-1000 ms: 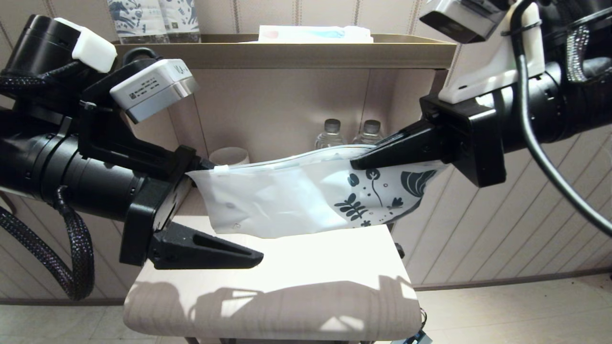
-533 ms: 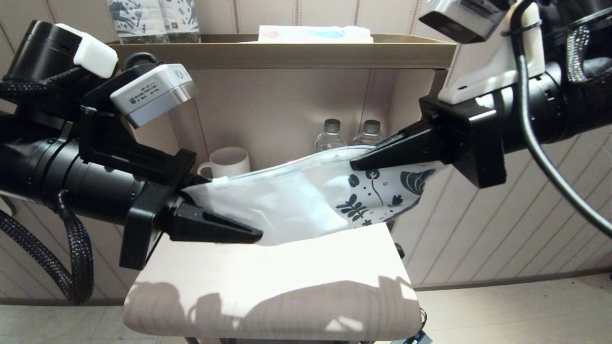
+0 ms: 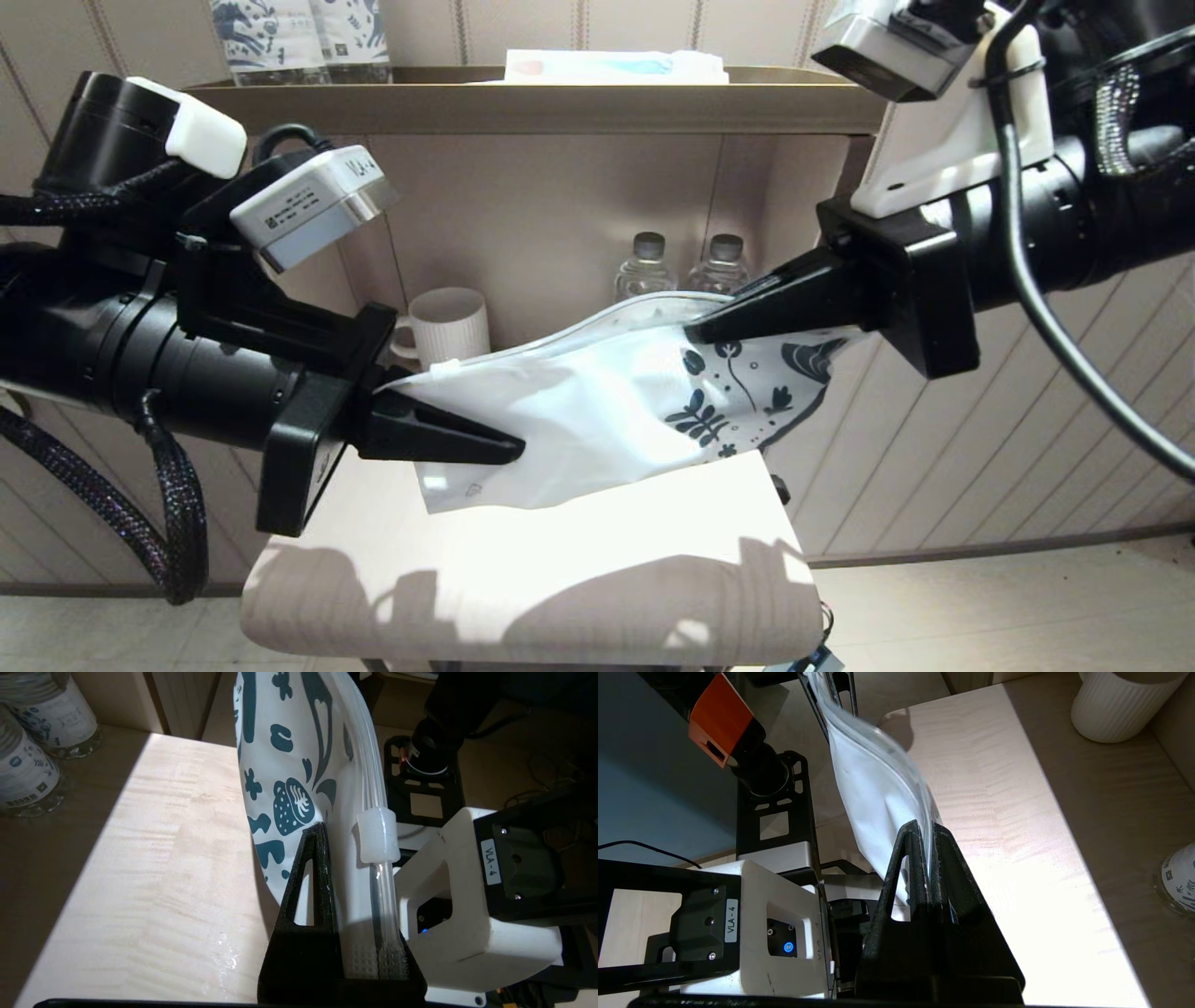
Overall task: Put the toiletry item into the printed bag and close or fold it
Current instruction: Hand it to the other hand
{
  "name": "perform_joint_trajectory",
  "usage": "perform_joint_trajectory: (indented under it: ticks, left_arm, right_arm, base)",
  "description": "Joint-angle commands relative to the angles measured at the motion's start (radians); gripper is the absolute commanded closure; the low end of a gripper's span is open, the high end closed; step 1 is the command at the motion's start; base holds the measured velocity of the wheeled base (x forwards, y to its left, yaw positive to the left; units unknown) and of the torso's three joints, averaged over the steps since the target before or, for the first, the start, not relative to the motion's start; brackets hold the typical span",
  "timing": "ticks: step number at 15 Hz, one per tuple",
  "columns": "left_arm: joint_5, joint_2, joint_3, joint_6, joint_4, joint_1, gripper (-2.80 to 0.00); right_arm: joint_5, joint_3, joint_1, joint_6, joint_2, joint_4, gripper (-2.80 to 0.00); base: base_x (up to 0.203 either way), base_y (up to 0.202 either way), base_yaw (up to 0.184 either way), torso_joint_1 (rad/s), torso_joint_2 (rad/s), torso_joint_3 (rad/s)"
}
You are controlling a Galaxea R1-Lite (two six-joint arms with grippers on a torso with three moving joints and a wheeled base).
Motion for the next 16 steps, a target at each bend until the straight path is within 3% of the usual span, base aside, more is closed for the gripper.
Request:
perform_joint_trajectory:
  ticks: [1,2,3,11,16]
  left_arm:
    - [-0.005,-0.004,0.009,0.002,-0.002,0.000,0.00]
    - [-0.005,-0.002,0.010,0.002,-0.002,0.000,0.00]
    - [-0.004,0.001,0.010,0.002,-0.002,0.000,0.00]
    - [-0.004,0.047,0.036,0.018,-0.002,-0.025,0.00]
    - [-0.041,0.079,0.022,0.019,0.000,-0.045,0.00]
  right_arm:
    - [0.004,0.000,0.001,-0.007,0.008,0.004,0.00]
    - [0.002,-0.005,0.002,-0.005,0.008,0.006,0.00]
    - [-0.003,0.007,0.002,-0.011,0.004,0.004,-2.80]
    - [-0.020,-0.087,0.001,-0.040,0.029,0.007,-2.80]
    - [-0.069,-0.210,0.120,-0.048,0.138,0.064,-2.80]
  base:
    - [0.000,0.000,0.000,0.000,0.00,0.000]
    - [0.000,0.000,0.000,0.000,0.00,0.000]
    - [0.000,0.000,0.000,0.000,0.00,0.000]
    - [0.000,0.000,0.000,0.000,0.00,0.000]
    - [0.000,0.000,0.000,0.000,0.00,0.000]
